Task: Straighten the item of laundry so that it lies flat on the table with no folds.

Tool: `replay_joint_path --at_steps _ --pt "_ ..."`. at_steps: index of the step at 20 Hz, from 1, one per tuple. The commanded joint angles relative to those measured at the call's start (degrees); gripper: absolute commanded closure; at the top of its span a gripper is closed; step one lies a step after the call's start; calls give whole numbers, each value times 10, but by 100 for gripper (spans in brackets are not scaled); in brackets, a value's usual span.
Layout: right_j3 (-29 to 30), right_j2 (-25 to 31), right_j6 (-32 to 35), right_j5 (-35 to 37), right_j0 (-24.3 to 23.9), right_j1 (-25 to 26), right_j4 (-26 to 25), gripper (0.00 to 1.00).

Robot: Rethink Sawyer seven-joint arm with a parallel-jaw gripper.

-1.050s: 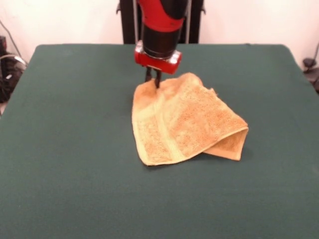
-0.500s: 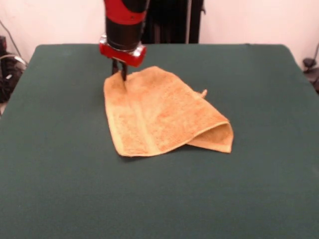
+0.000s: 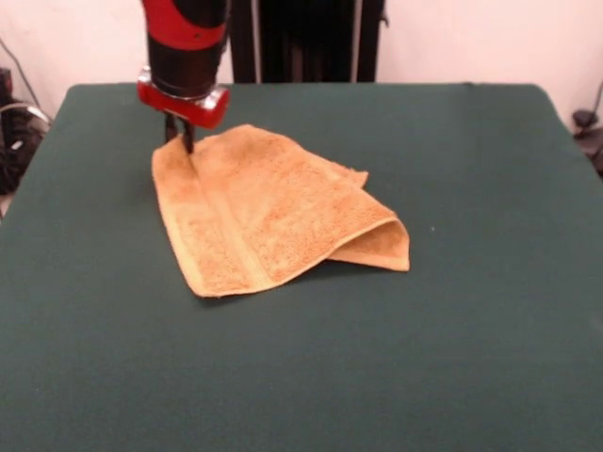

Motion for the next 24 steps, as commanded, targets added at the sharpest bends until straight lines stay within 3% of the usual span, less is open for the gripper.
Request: replay_joint_path --at_steps 1,17,24 --pt "-72 78 -58 60 -8 39 -33 100" --pt "-103 117 -77 99 -47 31 -92 100" --pt "-166 158 -135 129 -71 41 -121 100"
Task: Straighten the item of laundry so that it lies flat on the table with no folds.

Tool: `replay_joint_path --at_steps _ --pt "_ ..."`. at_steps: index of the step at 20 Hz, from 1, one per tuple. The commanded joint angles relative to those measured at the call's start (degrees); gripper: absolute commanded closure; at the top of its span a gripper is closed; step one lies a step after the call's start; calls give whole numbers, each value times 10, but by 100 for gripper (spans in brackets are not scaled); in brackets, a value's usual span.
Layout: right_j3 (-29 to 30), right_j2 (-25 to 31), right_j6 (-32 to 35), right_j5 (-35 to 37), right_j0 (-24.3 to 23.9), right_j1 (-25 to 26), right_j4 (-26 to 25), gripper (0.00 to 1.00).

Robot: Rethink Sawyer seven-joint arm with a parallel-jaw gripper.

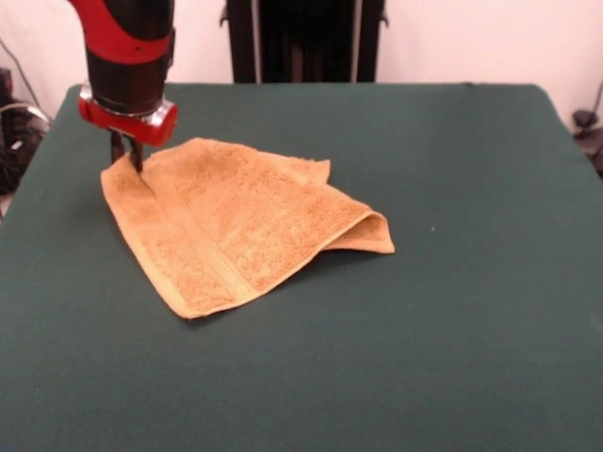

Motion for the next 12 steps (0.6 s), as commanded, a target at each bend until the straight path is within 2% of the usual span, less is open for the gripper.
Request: replay_joint_path --at_steps 1,5,12 --pt "-93 112 -153 85 -13 40 -38 100" --pt "-129 141 -197 137 -22 37 -51 100" --pt "-168 179 -229 189 -23 41 -76 100"
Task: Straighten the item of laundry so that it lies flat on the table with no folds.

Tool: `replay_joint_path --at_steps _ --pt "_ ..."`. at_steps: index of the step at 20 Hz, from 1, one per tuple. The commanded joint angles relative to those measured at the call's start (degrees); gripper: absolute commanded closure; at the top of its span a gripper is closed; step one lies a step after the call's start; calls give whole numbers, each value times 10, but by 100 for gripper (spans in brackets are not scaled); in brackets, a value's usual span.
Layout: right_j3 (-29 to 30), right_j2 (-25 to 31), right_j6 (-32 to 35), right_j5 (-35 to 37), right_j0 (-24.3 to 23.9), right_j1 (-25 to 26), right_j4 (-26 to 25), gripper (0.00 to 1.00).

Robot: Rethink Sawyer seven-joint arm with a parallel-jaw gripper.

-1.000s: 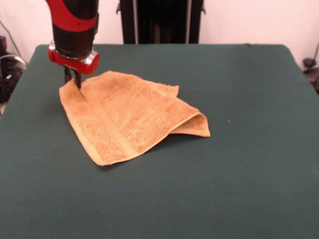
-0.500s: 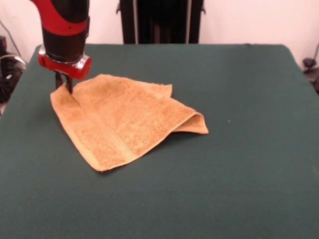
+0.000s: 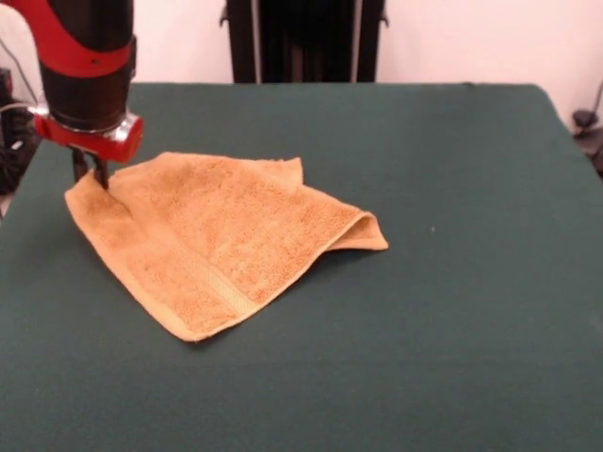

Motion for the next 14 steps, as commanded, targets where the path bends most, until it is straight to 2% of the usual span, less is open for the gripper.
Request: replay_joint_path --at_steps 1,8,13,14 --pt "-85 114 -208 104 18 38 -32 100" --pt "-128 127 -240 163 35 36 -57 100" --pt "-117 135 -222 150 26 38 -55 100" --pt "-107 138 -220 137 20 36 -59 0"
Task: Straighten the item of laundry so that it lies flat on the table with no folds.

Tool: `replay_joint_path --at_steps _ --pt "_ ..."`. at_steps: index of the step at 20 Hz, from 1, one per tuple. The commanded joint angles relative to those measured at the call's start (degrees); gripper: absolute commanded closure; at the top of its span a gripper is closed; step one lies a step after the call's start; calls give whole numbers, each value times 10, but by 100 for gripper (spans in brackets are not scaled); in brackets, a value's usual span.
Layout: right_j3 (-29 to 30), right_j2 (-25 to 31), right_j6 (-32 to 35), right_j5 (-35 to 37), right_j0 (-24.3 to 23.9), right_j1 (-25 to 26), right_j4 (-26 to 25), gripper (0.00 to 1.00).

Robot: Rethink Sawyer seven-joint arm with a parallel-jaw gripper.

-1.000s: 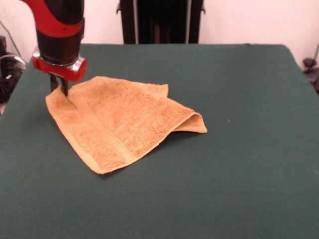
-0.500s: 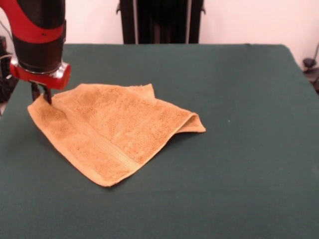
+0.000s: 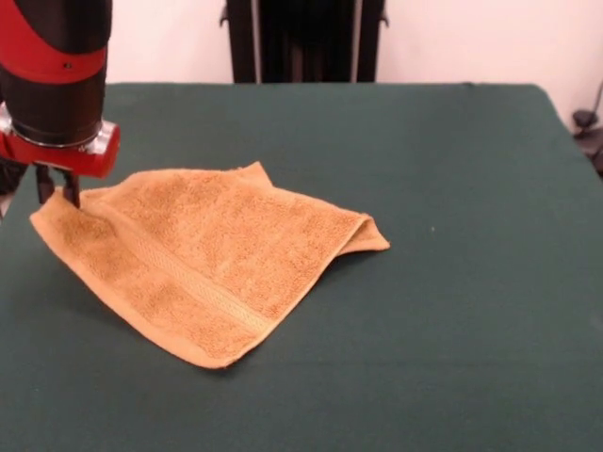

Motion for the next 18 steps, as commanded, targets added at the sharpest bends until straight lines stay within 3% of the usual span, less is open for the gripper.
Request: replay_joint_path --at_steps 1,13,18 --pt "8 79 -149 26 8 35 -7 0" --pt "29 48 -68 0 12 19 -9 0" --pt "189 -7 89 -17 26 -59 37 0"
